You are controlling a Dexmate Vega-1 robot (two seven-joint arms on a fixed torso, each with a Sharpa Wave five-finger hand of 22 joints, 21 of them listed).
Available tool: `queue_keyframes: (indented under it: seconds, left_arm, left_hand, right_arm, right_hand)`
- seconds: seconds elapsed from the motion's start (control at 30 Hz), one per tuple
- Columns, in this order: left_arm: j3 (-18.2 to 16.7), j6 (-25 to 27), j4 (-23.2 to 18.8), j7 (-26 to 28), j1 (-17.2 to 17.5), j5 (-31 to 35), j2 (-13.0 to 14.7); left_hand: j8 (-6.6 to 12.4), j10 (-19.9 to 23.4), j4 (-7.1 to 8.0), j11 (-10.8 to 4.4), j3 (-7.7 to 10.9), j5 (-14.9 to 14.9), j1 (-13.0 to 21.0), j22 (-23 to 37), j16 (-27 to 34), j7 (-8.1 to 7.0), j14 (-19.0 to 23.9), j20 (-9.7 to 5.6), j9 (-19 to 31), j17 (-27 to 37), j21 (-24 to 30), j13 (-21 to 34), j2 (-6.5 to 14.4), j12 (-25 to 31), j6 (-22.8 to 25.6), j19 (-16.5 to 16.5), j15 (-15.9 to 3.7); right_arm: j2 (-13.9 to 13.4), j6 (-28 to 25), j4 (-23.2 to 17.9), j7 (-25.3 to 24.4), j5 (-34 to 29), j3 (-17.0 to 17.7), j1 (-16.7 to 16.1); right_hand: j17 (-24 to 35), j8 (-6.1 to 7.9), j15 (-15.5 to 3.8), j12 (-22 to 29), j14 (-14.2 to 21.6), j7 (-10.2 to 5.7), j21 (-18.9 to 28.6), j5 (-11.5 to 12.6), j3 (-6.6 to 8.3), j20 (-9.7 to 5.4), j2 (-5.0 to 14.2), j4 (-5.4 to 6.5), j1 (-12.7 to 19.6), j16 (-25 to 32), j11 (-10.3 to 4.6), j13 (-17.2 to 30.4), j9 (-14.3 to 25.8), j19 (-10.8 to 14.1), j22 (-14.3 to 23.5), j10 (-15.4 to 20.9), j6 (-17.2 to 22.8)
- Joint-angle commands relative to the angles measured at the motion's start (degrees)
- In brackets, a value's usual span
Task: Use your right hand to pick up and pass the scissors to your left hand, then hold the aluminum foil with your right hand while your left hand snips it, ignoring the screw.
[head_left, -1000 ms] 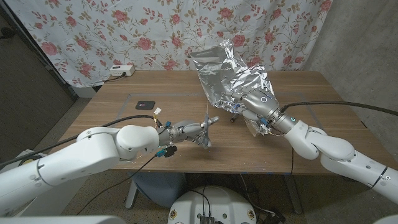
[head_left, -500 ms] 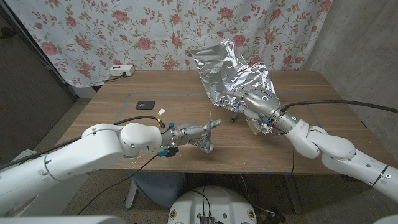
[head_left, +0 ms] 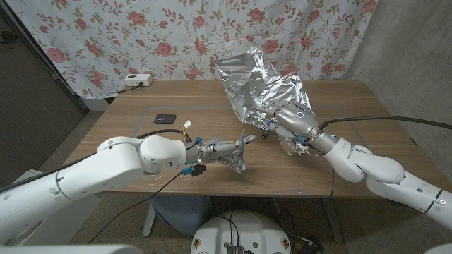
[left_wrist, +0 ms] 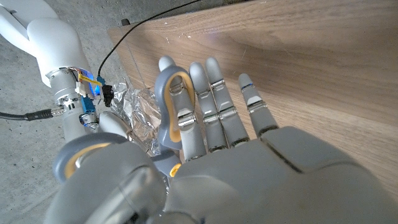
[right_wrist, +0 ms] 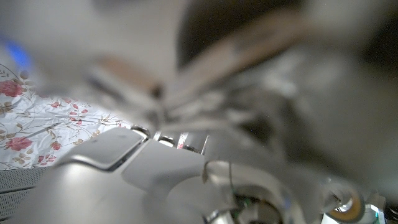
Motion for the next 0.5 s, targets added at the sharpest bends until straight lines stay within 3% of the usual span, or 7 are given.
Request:
queue_keyframes:
  seconds: [0.03, 0.5]
  left_arm:
    - [0.29, 0.5, 0.42, -0.45, -0.74, -0.54, -0.38]
    - [0.69, -0.82, 2.41, -1.86, -1.0, -1.19, -0.67]
  left_hand:
    - [-0.16, 1.1, 0.39, -0.17, -0.23, -0.04, 0.11, 0.13, 0.37, 1.62, 0.45, -0.17, 0.18, 0.1, -0.01, 0.05, 0.3, 0.48, -0.89, -0.03, -0.07]
    - [-0.34, 1.3, 0.58, -0.21, -0.32, -0.17, 0.14, 0.13, 0.42, 1.7, 0.55, -0.18, 0.35, 0.12, 0.04, 0.08, 0.42, 0.55, -0.57, 0.08, -0.09]
  right_arm:
    - [-0.41, 0.11, -0.36, 0.31, -0.2, 0.12, -0.62]
    - [-0.58, 0.15, -0.2, -0.62, -1.47, -0.15, -0.94]
  right_hand:
    - [0.32, 0.1, -10.7, 0.3, 0.26, -0.02, 0.17, -0.15, -0.07, -0.37, -0.05, 0.08, 0.94, 0.11, -0.24, 0.12, 0.28, 0.07, 0.17, 0.44, 0.14]
    - [0.51, 0.08, -10.73, 0.36, 0.17, -0.17, 0.13, -0.21, -0.35, -0.44, 0.03, 0.16, 1.18, -0.05, -0.19, -0.08, 0.29, 0.05, 0.17, 0.45, 0.31]
